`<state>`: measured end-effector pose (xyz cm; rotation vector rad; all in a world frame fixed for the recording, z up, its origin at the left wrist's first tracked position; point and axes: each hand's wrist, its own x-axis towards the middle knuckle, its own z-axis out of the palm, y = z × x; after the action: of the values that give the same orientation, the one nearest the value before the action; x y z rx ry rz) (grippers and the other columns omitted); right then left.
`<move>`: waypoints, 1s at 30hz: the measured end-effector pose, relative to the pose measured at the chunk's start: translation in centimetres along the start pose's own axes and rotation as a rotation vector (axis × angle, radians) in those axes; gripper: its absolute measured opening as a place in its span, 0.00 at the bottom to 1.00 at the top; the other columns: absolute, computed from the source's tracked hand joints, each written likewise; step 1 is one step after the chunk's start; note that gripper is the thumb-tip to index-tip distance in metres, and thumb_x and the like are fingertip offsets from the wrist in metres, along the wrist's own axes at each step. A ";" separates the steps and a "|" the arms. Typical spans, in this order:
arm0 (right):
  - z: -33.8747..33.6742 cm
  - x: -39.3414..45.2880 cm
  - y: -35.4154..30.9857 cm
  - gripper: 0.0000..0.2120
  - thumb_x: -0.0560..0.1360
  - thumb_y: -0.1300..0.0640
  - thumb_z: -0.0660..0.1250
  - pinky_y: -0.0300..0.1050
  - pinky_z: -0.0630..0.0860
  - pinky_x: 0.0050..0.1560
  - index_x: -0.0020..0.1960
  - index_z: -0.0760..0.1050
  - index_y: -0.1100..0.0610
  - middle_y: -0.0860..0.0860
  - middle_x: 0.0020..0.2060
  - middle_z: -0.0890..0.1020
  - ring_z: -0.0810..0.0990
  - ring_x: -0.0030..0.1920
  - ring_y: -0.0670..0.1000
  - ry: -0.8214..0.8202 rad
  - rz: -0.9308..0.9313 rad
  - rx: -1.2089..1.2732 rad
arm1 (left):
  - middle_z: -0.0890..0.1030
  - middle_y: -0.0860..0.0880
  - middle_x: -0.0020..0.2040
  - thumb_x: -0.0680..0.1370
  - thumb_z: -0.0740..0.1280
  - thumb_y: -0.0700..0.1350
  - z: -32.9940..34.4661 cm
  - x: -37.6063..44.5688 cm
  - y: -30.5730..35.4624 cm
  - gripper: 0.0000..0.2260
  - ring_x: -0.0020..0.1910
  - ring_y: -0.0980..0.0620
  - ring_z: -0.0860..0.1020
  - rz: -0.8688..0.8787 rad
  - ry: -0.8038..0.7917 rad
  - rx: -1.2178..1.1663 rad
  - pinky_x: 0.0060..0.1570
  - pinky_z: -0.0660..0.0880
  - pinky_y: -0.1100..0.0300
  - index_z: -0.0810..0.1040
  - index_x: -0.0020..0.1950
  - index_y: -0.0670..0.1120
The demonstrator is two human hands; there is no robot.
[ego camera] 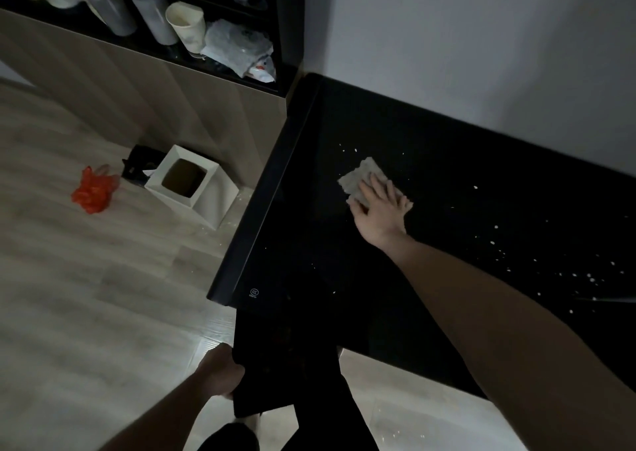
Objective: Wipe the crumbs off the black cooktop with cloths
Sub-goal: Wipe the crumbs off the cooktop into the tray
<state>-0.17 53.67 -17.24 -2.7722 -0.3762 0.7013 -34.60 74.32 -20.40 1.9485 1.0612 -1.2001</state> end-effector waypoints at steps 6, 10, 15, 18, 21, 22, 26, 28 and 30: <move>5.1 -8.1 -2.0 0.24 0.85 0.47 0.56 0.62 0.49 0.84 0.80 0.69 0.48 0.46 0.84 0.62 0.56 0.85 0.55 0.051 -0.266 0.117 | 0.82 0.47 0.37 0.71 0.63 0.40 -0.3 -0.3 0.0 0.04 0.38 0.50 0.82 0.009 -0.016 -0.037 0.29 0.74 0.63 0.78 0.40 0.43; 9.6 -14.8 -2.6 0.27 0.81 0.56 0.58 0.57 0.45 0.85 0.80 0.69 0.49 0.46 0.84 0.63 0.57 0.85 0.54 0.002 -0.380 0.193 | 0.86 0.41 0.41 0.68 0.63 0.39 -0.4 -0.1 -0.4 0.11 0.39 0.44 0.86 0.010 -0.036 -0.108 0.38 0.86 0.51 0.82 0.46 0.38; 13.3 -22.5 -4.4 0.31 0.78 0.59 0.54 0.36 0.31 0.81 0.80 0.69 0.45 0.41 0.83 0.63 0.51 0.83 0.40 -0.090 -0.337 0.300 | 0.83 0.41 0.38 0.74 0.63 0.34 -0.5 -1.7 0.3 0.07 0.33 0.46 0.83 0.055 -0.022 -0.129 0.24 0.80 0.58 0.79 0.47 0.35; 13.5 -25.2 -5.2 0.30 0.78 0.68 0.63 0.26 0.48 0.78 0.74 0.76 0.44 0.36 0.77 0.69 0.64 0.79 0.38 -0.094 -0.303 0.411 | 0.83 0.39 0.41 0.74 0.63 0.35 -0.8 -1.9 0.2 0.08 0.36 0.43 0.84 0.053 -0.019 -0.135 0.27 0.82 0.56 0.79 0.49 0.34; 11.7 -25.7 -5.4 0.26 0.82 0.67 0.61 0.33 0.66 0.76 0.73 0.78 0.45 0.37 0.73 0.75 0.74 0.74 0.42 -0.037 -0.252 0.514 | 0.85 0.37 0.44 0.73 0.63 0.37 -1.0 -1.6 -0.3 0.11 0.40 0.39 0.86 0.056 -0.029 -0.113 0.37 0.86 0.46 0.80 0.51 0.34; 10.8 -25.2 -5.2 0.25 0.82 0.66 0.60 0.36 0.69 0.76 0.72 0.78 0.45 0.38 0.72 0.76 0.74 0.73 0.40 0.008 -0.238 0.550 | 0.85 0.38 0.45 0.73 0.63 0.39 -0.9 -1.2 -0.5 0.11 0.41 0.40 0.86 0.064 -0.020 -0.087 0.39 0.86 0.47 0.80 0.51 0.35; 6.2 -20.3 -3.7 0.24 0.83 0.67 0.59 0.32 0.68 0.75 0.71 0.80 0.47 0.39 0.70 0.77 0.70 0.71 0.27 0.223 -0.182 0.623 | 0.86 0.41 0.46 0.74 0.63 0.42 -0.9 -1.0 -0.6 0.13 0.44 0.45 0.86 0.061 0.007 -0.019 0.44 0.85 0.54 0.82 0.52 0.38; 3.4 -16.6 -2.6 0.25 0.82 0.69 0.58 0.27 0.66 0.73 0.71 0.80 0.50 0.42 0.71 0.77 0.70 0.70 0.26 0.274 -0.149 0.583 | 0.86 0.41 0.46 0.73 0.63 0.42 -0.9 -0.6 -0.7 0.13 0.43 0.45 0.85 0.037 -0.018 -0.015 0.44 0.85 0.54 0.82 0.52 0.38; 0.8 -12.6 -1.5 0.27 0.81 0.71 0.59 0.32 0.66 0.76 0.73 0.78 0.52 0.47 0.74 0.77 0.72 0.74 0.38 0.295 -0.112 0.502 | 0.86 0.41 0.45 0.71 0.62 0.43 -0.7 0.1 -0.8 0.14 0.42 0.44 0.86 0.022 -0.035 -0.026 0.43 0.86 0.52 0.81 0.50 0.37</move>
<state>-11.52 51.34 -12.08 -2.3067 -0.2496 0.2976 -34.97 75.33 -20.23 1.9076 1.0303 -1.1985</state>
